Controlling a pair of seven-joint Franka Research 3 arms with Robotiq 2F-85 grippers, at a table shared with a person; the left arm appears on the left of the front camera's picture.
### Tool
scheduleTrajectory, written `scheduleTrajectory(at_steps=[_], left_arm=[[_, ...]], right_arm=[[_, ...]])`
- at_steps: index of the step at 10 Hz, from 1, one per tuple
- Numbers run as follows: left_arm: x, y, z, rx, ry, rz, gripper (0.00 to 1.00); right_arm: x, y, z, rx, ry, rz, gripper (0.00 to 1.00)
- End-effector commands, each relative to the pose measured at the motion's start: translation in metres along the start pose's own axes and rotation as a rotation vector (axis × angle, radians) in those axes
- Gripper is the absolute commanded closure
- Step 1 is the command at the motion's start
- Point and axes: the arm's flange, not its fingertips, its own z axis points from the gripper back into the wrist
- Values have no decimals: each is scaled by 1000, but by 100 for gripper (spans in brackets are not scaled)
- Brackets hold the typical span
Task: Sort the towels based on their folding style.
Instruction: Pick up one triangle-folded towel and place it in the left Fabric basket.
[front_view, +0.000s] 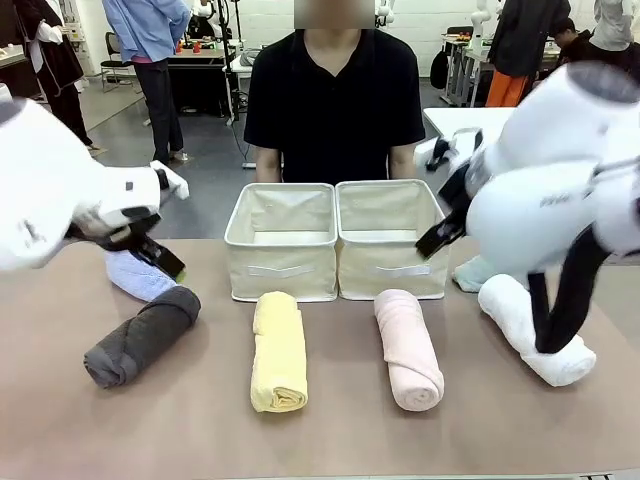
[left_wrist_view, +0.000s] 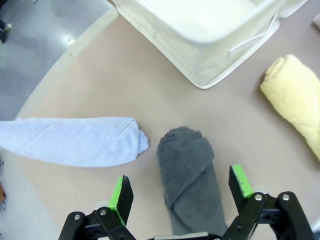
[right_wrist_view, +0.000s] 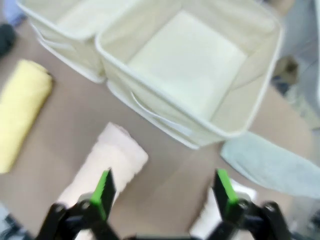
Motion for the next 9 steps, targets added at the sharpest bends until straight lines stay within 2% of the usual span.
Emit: scheduleTrajectory(at_steps=[1, 2, 3, 5, 6, 7, 8, 9], left_arm=[[26, 19, 73, -4, 61, -43, 0], [35, 23, 108, -13, 46, -49, 0], [47, 25, 151, 4, 28, -58, 0], [57, 31, 204, 40, -9, -42, 0], [55, 33, 221, 45, -27, -27, 0], [48, 33, 235, 79, -52, -19, 0], [56, 30, 225, 29, -31, -28, 0], [56, 30, 225, 29, -31, -28, 0]], right_arm=[[24, -3, 64, -46, 99, -21, 0], [33, -2, 98, -75, 134, -15, 0], [40, 3, 126, -79, 130, -11, 0], [44, 12, 165, -117, 122, -21, 0], [41, 16, 176, -126, 122, -24, 0], [41, 9, 166, -80, 105, -6, 0], [41, 9, 166, -80, 105, -6, 0], [41, 9, 166, -80, 105, -6, 0]])
